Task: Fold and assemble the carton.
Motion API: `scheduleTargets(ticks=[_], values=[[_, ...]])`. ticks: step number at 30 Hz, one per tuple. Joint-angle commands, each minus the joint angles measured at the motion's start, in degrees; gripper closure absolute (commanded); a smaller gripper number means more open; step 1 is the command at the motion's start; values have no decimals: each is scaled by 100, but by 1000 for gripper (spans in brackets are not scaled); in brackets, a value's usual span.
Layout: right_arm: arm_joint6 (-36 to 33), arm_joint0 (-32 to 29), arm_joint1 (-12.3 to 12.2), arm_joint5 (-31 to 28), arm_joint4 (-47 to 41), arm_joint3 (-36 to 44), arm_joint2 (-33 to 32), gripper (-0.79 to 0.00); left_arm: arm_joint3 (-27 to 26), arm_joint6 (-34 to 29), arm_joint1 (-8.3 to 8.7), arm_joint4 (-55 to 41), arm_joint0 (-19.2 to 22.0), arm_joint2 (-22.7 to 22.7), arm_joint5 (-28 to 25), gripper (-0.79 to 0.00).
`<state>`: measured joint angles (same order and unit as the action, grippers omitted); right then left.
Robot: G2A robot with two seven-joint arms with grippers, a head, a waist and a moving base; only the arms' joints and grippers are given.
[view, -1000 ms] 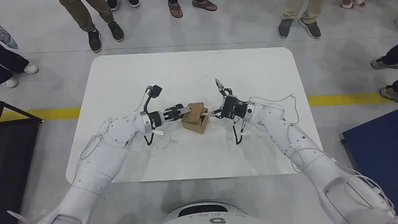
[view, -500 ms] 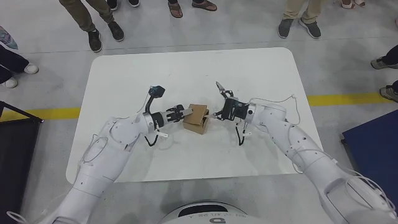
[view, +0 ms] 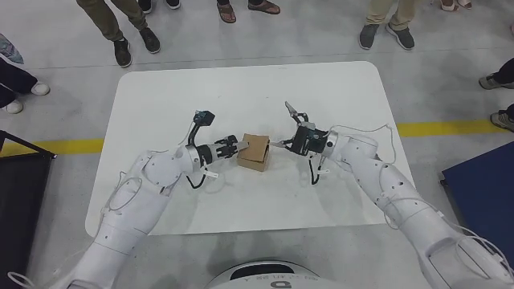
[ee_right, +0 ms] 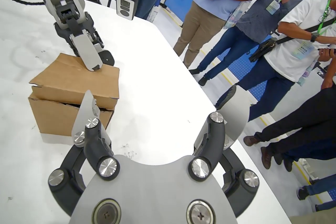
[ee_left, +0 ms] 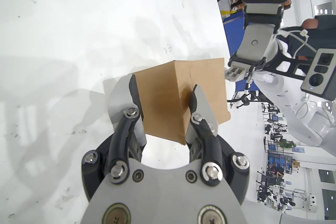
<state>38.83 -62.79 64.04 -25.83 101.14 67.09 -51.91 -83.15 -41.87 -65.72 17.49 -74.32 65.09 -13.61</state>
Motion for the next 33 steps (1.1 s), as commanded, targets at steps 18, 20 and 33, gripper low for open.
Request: scheduleTargets(ticks=[18, 20, 33], values=[[-51, -54, 8, -220, 71, 333, 56, -668, 60, 46, -7, 108, 125, -158, 90, -314], [-212, 7, 31, -355, 111, 255, 139, -680, 67, 55, -8, 112, 136, -173, 90, -314], [-164, 176, 71, -314, -121, 73, 60, -683, 109, 67, -7, -173, 213, -132, 13, -459]])
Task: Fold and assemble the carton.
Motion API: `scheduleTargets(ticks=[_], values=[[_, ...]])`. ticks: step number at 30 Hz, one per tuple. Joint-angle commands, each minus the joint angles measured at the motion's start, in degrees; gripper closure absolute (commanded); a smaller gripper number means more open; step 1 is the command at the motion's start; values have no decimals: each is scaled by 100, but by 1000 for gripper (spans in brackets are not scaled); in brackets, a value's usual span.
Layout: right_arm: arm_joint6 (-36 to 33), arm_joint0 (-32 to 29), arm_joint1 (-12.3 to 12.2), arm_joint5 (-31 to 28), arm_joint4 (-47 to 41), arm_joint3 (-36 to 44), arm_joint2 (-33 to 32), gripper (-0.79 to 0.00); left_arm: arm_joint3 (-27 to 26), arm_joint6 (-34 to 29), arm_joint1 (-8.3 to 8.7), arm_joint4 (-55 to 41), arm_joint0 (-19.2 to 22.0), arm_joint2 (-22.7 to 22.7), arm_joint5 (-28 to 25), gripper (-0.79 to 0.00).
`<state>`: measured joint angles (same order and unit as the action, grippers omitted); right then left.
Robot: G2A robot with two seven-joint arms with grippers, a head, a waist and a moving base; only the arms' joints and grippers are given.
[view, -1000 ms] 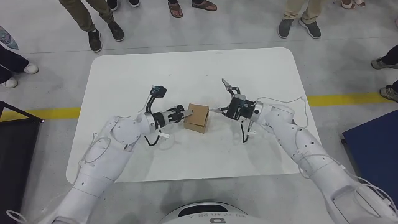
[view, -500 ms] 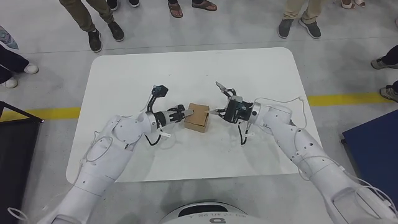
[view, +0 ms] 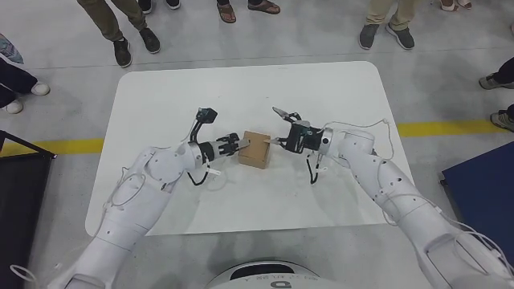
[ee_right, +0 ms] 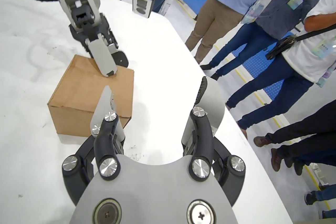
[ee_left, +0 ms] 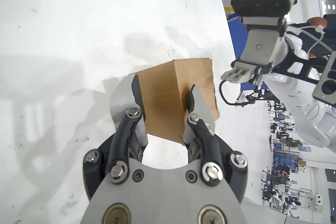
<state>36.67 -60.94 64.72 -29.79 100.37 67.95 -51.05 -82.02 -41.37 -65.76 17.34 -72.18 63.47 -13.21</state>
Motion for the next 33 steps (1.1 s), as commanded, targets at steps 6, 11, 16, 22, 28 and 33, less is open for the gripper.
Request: scheduleTargets(ticks=[6, 11, 16, 22, 28, 33], values=[[538, 3, -8, 29, -241, 4, -146, -22, -196, 185, 104, -1156, -296, 826, -336, -785], [407, 262, 61, -806, -53, 31, 234, 0, -693, 366, 284, -1867, -1095, 2036, -871, -785], [29, 606, 193, -1077, -44, -81, 540, 0, -950, 325, 347, -2075, -1503, 2484, -1099, -785], [-313, 869, 292, -1349, -91, -178, 735, 0, -950, 325, 347, -2075, -1503, 2484, -1099, -785], [-889, 1028, 388, -1829, -156, -349, 977, 0, -950, 325, 347, -2075, -1503, 2484, -1099, -785], [-1079, 1098, 442, -1875, -318, -413, 1023, 0, -950, 325, 347, -2075, -1503, 2484, -1099, -785]])
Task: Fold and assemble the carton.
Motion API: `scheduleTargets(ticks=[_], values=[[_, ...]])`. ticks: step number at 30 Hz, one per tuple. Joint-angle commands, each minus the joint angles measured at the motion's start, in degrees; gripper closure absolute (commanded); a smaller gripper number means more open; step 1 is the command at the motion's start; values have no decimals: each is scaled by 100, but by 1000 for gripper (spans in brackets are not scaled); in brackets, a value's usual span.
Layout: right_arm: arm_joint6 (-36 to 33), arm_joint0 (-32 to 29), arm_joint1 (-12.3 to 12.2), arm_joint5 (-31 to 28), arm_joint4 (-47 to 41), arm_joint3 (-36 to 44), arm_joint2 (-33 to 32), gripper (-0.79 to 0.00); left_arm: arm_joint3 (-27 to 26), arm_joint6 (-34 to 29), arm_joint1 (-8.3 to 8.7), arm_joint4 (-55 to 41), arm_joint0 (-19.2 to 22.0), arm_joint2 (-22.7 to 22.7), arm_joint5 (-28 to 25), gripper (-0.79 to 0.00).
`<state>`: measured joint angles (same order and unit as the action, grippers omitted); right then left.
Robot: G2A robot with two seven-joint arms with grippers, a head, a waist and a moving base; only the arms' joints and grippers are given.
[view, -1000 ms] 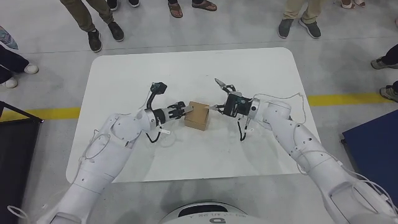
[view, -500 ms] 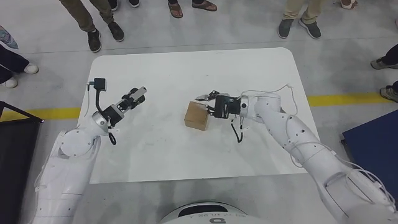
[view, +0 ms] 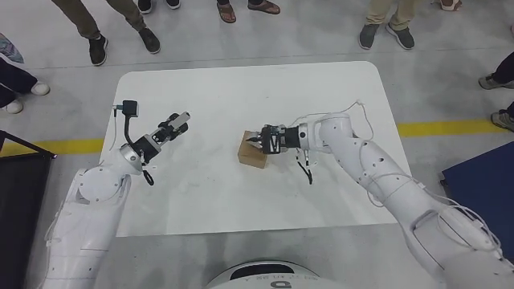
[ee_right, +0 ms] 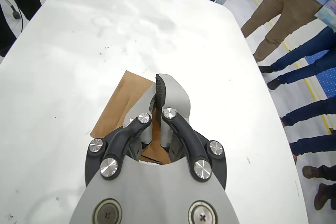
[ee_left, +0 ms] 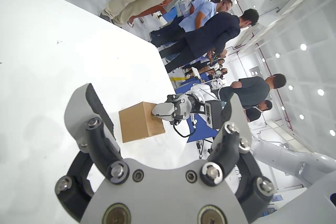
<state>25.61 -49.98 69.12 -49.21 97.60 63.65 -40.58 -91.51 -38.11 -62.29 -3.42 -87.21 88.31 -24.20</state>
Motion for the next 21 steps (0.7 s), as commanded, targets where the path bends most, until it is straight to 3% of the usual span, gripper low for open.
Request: scheduleTargets(ticks=[1, 14, 17, 21], values=[[60, -6, -4, 125, -50, 49, -51, 0, 0, 0, 0, 0, 0, 0, 0, -785], [173, -108, -46, 208, 8, 125, -111, 0, 0, 0, 0, 0, 0, 0, 0, -785], [619, -270, -181, 508, 59, 245, -440, 0, 0, 0, 0, 0, 0, 0, 0, -785], [1148, -773, -505, 487, 511, 441, -976, 0, 0, 0, 0, 0, 0, 0, 0, -785]])
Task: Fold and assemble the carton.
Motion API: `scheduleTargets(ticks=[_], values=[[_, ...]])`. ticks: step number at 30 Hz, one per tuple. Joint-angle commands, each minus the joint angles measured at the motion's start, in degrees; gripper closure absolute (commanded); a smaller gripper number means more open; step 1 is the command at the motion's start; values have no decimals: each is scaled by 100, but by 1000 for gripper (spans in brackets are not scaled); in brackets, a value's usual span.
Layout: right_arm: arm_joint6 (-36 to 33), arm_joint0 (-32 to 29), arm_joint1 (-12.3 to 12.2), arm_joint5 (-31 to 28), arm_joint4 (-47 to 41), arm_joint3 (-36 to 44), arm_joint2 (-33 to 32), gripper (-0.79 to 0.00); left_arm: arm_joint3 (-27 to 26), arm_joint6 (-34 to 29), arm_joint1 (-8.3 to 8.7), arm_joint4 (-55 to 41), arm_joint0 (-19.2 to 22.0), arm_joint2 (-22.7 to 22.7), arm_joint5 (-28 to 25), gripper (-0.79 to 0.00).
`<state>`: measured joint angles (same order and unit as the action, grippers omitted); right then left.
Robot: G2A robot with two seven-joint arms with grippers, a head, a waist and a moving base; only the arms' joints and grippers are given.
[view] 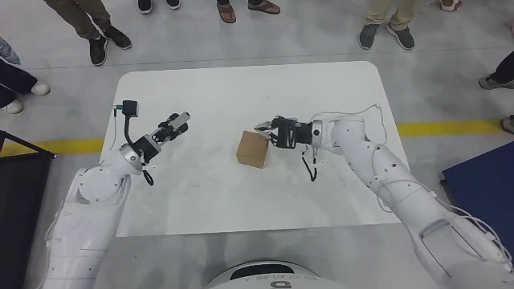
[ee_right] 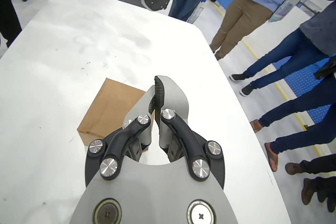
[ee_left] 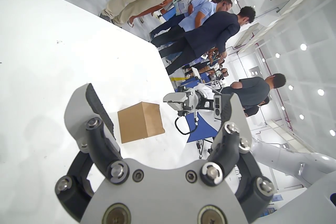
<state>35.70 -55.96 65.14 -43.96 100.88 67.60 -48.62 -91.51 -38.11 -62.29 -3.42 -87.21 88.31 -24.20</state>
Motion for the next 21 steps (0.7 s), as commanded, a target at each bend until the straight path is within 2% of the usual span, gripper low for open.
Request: scheduleTargets(ticks=[1, 5, 9, 16, 21], values=[[176, -308, -189, -99, 367, 55, -274, 0, 0, 0, 0, 0, 0, 0, 0, -785], [-23, -622, -353, -482, 677, 25, -417, 0, 0, 0, 0, 0, 0, 0, 0, -785], [-290, -573, -255, -451, 516, 71, -161, 0, 0, 0, 0, 0, 0, 0, 0, -785], [-458, -217, 7, -184, 256, -179, 362, 0, 0, 0, 0, 0, 0, 0, 0, -785], [-34, -451, -112, 286, 325, -179, 111, 0, 0, 0, 0, 0, 0, 0, 0, -785]])
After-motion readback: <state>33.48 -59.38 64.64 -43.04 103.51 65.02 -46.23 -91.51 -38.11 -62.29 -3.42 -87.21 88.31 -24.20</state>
